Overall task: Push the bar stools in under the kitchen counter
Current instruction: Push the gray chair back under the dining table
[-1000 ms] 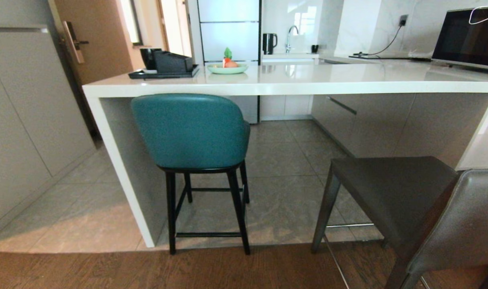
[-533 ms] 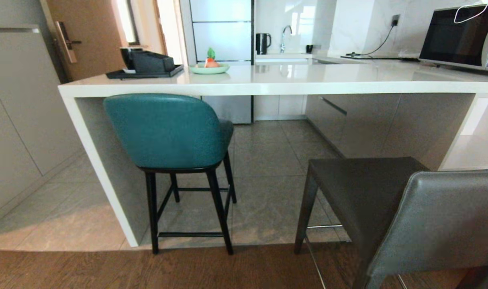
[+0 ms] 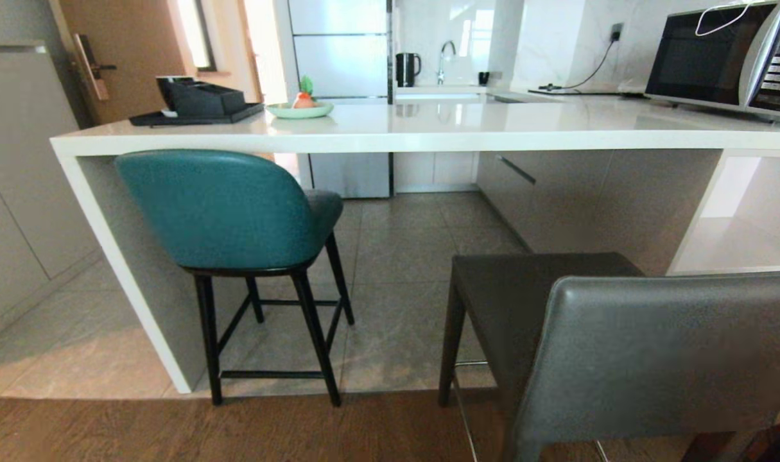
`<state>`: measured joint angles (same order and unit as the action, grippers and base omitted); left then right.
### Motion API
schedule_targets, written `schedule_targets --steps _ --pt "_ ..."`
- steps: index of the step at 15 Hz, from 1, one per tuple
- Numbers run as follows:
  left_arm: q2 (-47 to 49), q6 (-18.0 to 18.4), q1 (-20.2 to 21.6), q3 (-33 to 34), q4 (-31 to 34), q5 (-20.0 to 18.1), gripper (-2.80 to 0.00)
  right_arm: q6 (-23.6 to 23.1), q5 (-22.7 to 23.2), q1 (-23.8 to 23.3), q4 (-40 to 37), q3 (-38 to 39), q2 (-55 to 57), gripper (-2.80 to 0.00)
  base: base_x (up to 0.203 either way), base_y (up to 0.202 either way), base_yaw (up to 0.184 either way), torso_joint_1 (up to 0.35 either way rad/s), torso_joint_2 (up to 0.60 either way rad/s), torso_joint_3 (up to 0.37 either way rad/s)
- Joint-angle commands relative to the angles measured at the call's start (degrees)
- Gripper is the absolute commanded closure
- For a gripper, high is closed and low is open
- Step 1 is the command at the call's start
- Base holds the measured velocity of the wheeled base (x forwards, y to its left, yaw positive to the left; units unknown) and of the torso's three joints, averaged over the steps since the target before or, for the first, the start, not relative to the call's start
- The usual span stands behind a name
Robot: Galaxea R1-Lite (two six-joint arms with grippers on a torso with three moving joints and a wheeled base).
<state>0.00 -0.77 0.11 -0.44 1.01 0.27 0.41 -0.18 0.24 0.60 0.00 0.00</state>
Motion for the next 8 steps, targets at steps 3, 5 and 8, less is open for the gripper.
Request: schedule_targets --steps 3,5,8 --pt "0.08 -0.02 0.05 0.00 0.03 0.02 0.00 0.02 0.01 0.02 0.02 0.18 0.08 0.00 0.000 -0.195 0.002 0.005 0.00 0.003" --pt "0.09 -0.02 0.06 0.00 -0.05 0.00 0.00 0.02 0.01 0.02 0.02 0.18 0.01 0.00 0.000 -0.193 0.001 0.001 0.00 0.001" --pt "0.07 -0.02 0.05 0.00 -0.05 0.07 0.00 0.02 0.01 0.02 0.02 0.18 0.09 0.00 0.000 -0.191 0.000 0.002 0.00 0.003"
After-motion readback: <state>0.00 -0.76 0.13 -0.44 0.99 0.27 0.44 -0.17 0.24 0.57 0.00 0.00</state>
